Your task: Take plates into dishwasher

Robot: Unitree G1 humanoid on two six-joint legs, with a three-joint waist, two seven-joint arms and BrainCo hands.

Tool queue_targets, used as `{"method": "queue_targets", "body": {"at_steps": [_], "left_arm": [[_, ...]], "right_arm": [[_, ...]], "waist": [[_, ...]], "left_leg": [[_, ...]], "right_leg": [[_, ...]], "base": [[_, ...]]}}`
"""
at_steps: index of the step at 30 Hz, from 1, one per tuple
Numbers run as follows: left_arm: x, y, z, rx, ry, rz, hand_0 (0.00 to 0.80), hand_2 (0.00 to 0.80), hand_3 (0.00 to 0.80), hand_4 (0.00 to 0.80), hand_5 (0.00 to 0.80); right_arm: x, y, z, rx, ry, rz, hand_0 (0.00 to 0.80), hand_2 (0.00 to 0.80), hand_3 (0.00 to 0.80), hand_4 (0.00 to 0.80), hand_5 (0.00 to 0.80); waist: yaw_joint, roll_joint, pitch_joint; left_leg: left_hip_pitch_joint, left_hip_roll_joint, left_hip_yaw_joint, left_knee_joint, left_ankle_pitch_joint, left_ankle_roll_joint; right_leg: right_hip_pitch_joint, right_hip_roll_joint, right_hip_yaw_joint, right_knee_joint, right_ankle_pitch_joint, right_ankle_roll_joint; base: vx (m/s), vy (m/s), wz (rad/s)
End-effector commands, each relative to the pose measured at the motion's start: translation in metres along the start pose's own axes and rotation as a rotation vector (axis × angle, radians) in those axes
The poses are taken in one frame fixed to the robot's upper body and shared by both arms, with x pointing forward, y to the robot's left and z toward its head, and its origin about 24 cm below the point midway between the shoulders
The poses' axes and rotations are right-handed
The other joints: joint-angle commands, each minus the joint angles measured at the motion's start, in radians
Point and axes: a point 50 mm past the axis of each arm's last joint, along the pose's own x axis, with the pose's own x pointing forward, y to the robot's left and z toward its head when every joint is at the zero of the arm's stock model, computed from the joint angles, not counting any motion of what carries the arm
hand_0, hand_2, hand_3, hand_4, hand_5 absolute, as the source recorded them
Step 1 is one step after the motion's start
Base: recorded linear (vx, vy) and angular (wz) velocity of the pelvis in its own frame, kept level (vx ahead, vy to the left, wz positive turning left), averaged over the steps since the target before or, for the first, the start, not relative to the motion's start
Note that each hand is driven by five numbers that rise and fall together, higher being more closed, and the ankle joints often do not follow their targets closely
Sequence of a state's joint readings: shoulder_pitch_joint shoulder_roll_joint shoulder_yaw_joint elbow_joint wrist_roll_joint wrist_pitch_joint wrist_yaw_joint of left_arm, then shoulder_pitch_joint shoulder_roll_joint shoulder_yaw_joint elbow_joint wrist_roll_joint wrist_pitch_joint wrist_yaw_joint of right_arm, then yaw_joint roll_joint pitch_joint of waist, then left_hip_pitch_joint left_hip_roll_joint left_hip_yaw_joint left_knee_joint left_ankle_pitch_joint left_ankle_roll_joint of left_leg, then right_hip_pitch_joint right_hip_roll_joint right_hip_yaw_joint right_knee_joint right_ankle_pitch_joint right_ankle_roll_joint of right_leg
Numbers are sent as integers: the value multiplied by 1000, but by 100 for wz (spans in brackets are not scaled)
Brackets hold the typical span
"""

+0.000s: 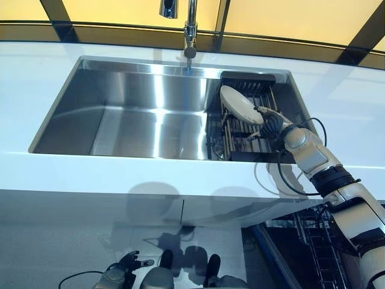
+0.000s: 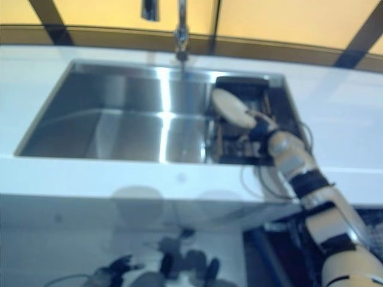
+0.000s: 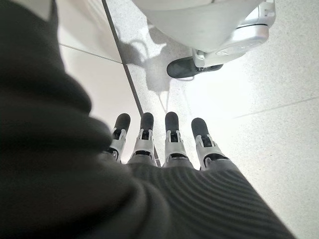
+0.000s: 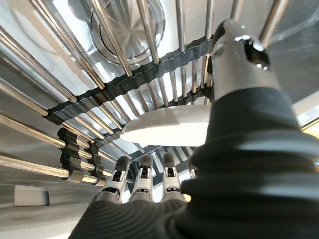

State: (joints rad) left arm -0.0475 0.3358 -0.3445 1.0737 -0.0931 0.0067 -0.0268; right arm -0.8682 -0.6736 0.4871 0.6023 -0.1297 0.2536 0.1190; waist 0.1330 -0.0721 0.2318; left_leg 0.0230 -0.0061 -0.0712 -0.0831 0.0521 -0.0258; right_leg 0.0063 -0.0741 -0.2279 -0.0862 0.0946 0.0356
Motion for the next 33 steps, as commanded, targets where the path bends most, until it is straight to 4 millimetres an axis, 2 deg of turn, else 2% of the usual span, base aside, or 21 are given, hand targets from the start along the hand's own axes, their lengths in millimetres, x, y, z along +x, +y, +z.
{"method": "queue_targets", "body": {"at_steps": [1, 10, 19, 33], "left_arm": [[3, 5, 19, 51, -49, 0, 0, 0, 0, 0, 0], [3, 5, 21, 59, -61, -1, 0, 0, 0, 0, 0], [4, 5, 27, 61, -84, -5, 0, 0, 0, 0, 0], [5, 5, 36, 59, -103, -2, 0, 0, 0, 0, 0]], "right_arm": [[4, -44, 35, -88, -66, -144, 0, 0, 0, 0, 0], [5, -58, 31, -86, -30, -243, 0, 0, 0, 0, 0], [4, -68, 37, -106, -30, -318, 0, 0, 0, 0, 0], [8, -62, 36, -137, -11, -290, 0, 0, 0, 0, 0]], "waist": [[29, -16, 8], [38, -14, 26], [40, -13, 46], [44, -17, 59]], "left_leg": [[-24, -40, 44, 10, -27, 51], [-40, -39, 30, 14, -22, 46], [-62, -39, 24, 21, -18, 44], [-80, -40, 19, 27, -15, 42]], "right_leg": [[2, 8, 20, 45, -30, 17], [-3, 14, 14, 42, -33, 11], [-20, 18, 18, 43, -32, 7], [-33, 18, 14, 47, -31, 5]], "base": [[5, -27, 9], [1, -15, 4], [-2, -2, 1], [0, -1, 2]]}}
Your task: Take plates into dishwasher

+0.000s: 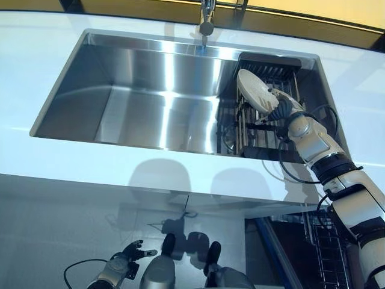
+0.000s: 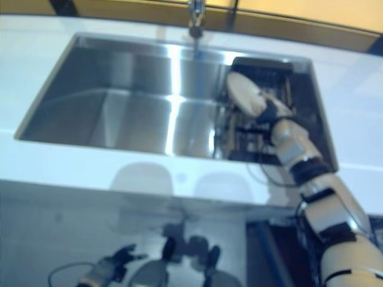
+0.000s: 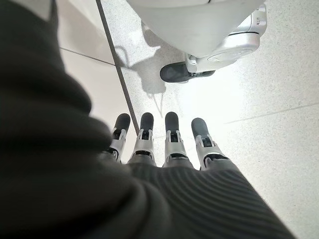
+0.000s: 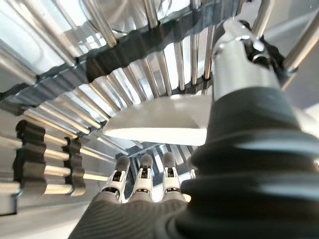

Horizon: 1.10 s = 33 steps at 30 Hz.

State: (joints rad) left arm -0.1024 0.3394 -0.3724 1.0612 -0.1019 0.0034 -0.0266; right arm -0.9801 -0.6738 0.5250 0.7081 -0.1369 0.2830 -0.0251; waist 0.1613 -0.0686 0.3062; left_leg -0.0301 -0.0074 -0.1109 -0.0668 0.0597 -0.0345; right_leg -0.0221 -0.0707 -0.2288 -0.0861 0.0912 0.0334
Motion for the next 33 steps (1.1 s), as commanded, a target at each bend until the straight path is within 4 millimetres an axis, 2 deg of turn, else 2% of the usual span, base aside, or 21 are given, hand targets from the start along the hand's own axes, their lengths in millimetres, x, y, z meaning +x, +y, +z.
{"method": "queue_targets", "body": {"at_steps": [1, 12, 21, 33], "left_arm": [[2, 2, 12, 34, -38, -4, 0, 0, 0, 0, 0], [3, 3, 17, 31, -50, 0, 0, 0, 0, 0, 0], [3, 0, 24, 25, -81, -14, 0, 0, 0, 0, 0], [4, -2, 29, 25, -98, -21, 0, 0, 0, 0, 0]], "right_arm": [[5, -33, 29, -101, -67, -105, 0, 0, 0, 0, 0], [7, -27, 24, -117, -28, -165, 0, 0, 0, 0, 0], [9, -36, 27, -141, -23, -236, 0, 0, 0, 0, 0], [9, -45, 27, -159, -16, -313, 0, 0, 0, 0, 0]], "waist": [[16, -20, -15], [17, -14, -3], [22, 8, 23], [26, 11, 37]], "left_leg": [[-29, -39, 59, 12, -23, 51], [-39, -40, 63, 19, -25, 54], [-60, -43, 59, 26, -20, 55], [-78, -45, 57, 31, -18, 54]], "right_leg": [[-6, 14, 16, 48, -28, 7], [-19, 10, 18, 59, -28, 9], [-36, 8, 15, 65, -28, 5], [-50, 8, 9, 67, -28, 5]], "base": [[0, 0, 0], [0, 0, 0], [0, 0, 0], [0, 0, 0]]}}
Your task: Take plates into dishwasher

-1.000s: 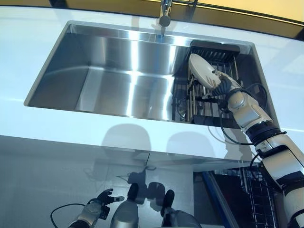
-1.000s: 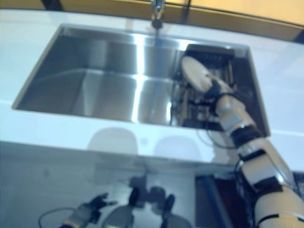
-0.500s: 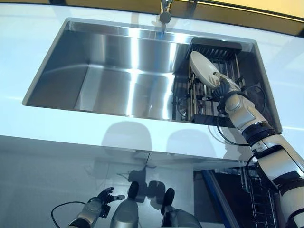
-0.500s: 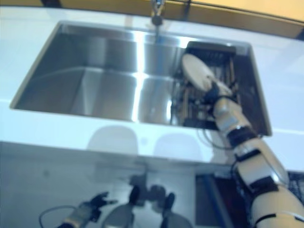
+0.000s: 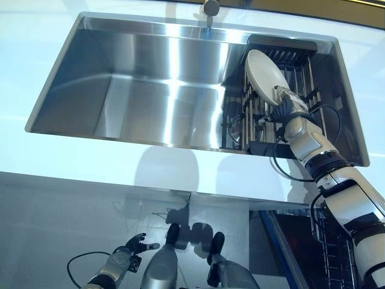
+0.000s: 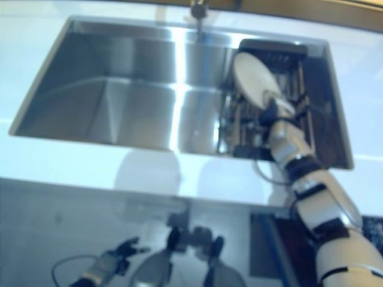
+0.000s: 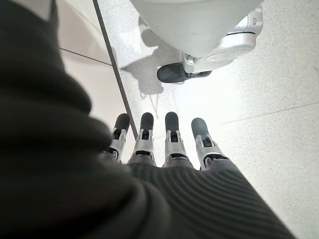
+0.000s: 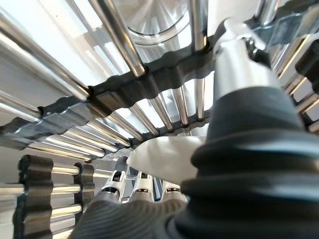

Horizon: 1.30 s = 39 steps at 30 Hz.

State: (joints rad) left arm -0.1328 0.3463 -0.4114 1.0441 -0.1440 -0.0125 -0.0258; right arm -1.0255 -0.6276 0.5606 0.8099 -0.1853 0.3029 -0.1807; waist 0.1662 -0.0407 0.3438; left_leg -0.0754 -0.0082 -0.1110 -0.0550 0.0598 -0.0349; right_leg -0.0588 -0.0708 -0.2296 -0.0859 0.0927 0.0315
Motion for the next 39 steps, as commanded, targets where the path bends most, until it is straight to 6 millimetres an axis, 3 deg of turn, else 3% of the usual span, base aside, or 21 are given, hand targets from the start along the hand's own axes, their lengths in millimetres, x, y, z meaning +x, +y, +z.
{"method": "queue_targets", "body": {"at_steps": [1, 3, 6, 7, 9, 27, 39], "left_arm": [[2, -2, 12, 23, -41, -15, 0, 0, 0, 0, 0], [2, -3, 12, 24, -42, -15, 0, 0, 0, 0, 0], [3, -3, 14, 21, -47, -18, 0, 0, 0, 0, 0], [3, -4, 14, 20, -49, -18, 0, 0, 0, 0, 0], [2, -4, 13, 20, -51, -19, 0, 0, 0, 0, 0], [3, -6, 11, 11, -45, -19, 0, 0, 0, 0, 0], [1, -6, 5, 12, -30, -17, 0, 0, 0, 0, 0]], "right_arm": [[9, -47, 25, -96, -67, -188, 0, 0, 0, 0, 0], [9, -49, 26, -99, -66, -205, 0, 0, 0, 0, 0], [9, -52, 26, -126, -68, -235, 455, 455, 455, 455, 455], [9, -53, 25, -130, -67, -246, 690, 690, 690, 690, 690], [9, -55, 24, -131, -64, -267, 800, 800, 800, 800, 800], [5, -57, 26, -143, -118, -346, 800, 800, 800, 800, 800], [-1, -77, 34, -139, -219, -451, 800, 800, 800, 800, 800]], "waist": [[22, -17, 0], [23, -16, 0], [23, -13, 2], [23, -12, 3], [23, -11, 4], [14, -16, -14], [3, -35, -42]], "left_leg": [[-33, -44, 56, 19, -19, 54], [-34, -45, 56, 18, -18, 55], [-38, -45, 56, 19, -18, 54], [-39, -46, 56, 19, -17, 54], [-39, -46, 55, 19, -18, 54], [-31, -48, 62, 11, -21, 59], [-9, -48, 67, 3, -29, 63]], "right_leg": [[-14, 9, 10, 67, -29, 6], [-15, 9, 9, 67, -29, 6], [-18, 9, 9, 67, -29, 6], [-20, 8, 9, 67, -29, 6], [-20, 8, 9, 67, -29, 7], [-20, 9, 17, 63, -27, 11], [-6, 14, 29, 56, -24, 16]], "base": [[0, 0, 0], [0, 0, 0], [0, 0, 0], [0, 0, 0], [0, 0, 0], [0, 0, 0], [0, 0, 0]]}}
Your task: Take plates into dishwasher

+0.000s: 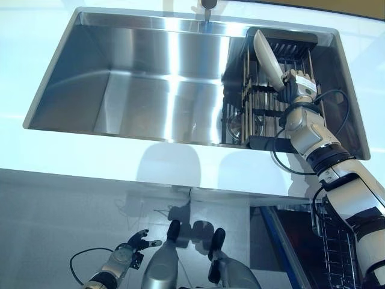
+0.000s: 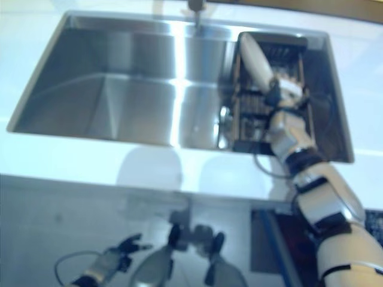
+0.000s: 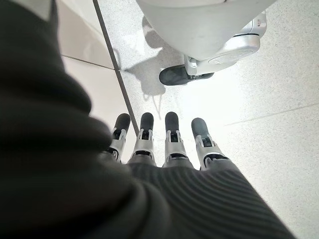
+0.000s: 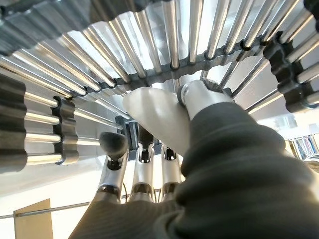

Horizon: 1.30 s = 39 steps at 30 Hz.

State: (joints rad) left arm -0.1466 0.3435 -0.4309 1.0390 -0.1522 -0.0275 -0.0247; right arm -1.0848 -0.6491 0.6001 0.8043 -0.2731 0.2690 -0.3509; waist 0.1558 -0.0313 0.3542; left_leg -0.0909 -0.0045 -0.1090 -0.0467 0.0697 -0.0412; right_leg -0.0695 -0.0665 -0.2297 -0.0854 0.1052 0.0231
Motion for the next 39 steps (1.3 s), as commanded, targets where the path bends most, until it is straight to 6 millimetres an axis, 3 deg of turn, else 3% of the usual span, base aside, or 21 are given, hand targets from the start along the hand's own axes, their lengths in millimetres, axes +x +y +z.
{"method": "queue_targets", "body": {"at_steps": [1, 9, 27, 31, 39], "left_arm": [[-1, -4, -4, 2, 3, -8, 0, 0, 0, 0, 0], [-3, -5, -15, -9, 42, -2, 0, 0, 0, 0, 0], [-11, -12, -48, -41, 137, 8, 0, 0, 0, 0, 0], [-13, -11, -53, -49, 150, 17, 0, 0, 0, 0, 0], [-19, 3, -68, -75, 208, 66, 0, 0, 0, 0, 0]], "right_arm": [[9, -50, 11, -36, -120, -221, 800, 800, 800, 800, 800], [-3, -74, 20, 81, -253, -293, 800, 800, 800, 800, 800], [-33, -97, 19, 304, -397, -333, 800, 800, 800, 800, 800], [-39, -101, 5, 336, -367, -345, 800, 800, 800, 800, 800], [-58, -109, -58, 373, -197, -398, 800, 800, 800, 800, 800]], "waist": [[13, -45, -52], [-24, -54, -95], [-91, -61, -166], [-114, -62, -174], [-197, -64, -182]], "left_leg": [[7, -52, 66, -6, -39, 70], [45, -54, 85, -21, -51, 80], [109, -59, 152, -29, -80, 100], [121, -59, 172, -30, -85, 105], [143, -51, 242, -30, -98, 113]], "right_leg": [[5, 9, 29, 55, -37, 24], [16, 9, 59, 53, -32, 38], [35, -4, 97, 59, -18, 65], [30, -6, 110, 66, -11, 74], [-5, 2, 153, 93, 6, 92]], "base": [[-4, 37, -3], [-4, 54, -10], [-14, 59, -13], [-24, 65, -20], [-24, 15, -31]]}}
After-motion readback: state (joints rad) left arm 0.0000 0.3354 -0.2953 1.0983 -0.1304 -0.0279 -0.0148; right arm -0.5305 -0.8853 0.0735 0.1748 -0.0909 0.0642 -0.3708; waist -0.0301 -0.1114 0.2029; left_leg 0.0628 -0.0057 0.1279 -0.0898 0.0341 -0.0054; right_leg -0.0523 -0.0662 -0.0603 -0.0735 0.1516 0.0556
